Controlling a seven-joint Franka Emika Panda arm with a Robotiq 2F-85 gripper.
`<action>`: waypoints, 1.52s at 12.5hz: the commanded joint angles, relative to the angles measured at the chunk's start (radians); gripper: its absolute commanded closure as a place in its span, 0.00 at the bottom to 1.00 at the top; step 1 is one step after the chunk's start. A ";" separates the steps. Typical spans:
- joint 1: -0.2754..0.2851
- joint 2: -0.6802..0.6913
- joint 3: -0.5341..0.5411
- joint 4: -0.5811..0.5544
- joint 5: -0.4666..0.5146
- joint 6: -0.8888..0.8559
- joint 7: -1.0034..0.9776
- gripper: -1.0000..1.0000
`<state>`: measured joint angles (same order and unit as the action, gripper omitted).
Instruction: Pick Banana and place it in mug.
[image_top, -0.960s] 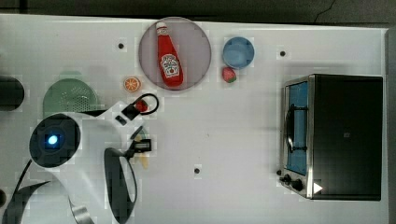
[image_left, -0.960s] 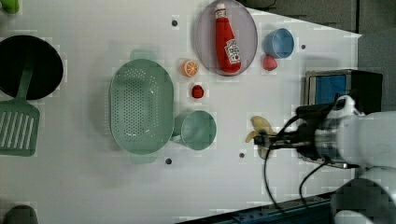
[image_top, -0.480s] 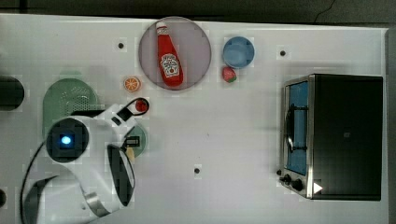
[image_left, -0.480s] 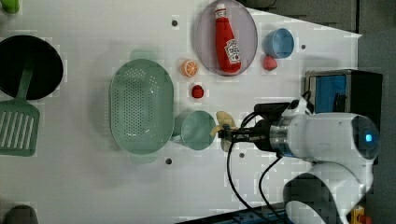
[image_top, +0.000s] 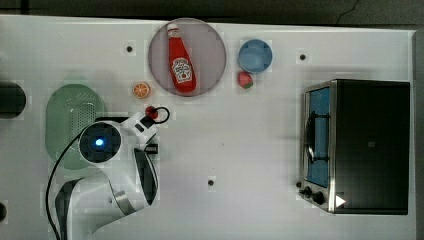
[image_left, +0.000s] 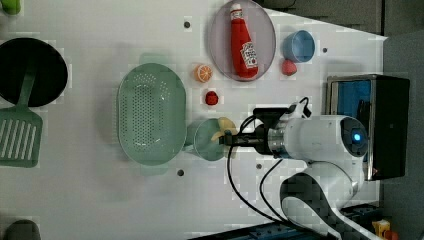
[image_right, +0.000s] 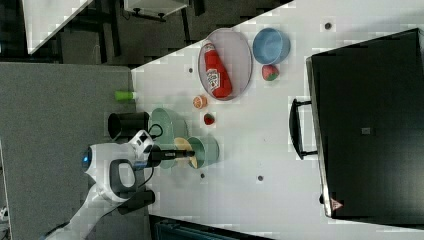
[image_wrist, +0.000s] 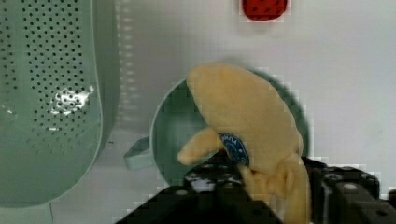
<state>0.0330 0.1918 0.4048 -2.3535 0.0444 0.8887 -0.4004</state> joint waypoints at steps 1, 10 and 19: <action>0.015 -0.026 0.009 -0.011 0.006 -0.003 0.077 0.32; -0.022 -0.308 -0.111 0.014 0.008 -0.116 0.077 0.00; -0.063 -0.443 -0.463 0.425 -0.023 -0.736 0.077 0.00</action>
<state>-0.0521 -0.2554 -0.0798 -1.9619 0.0379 0.1964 -0.3599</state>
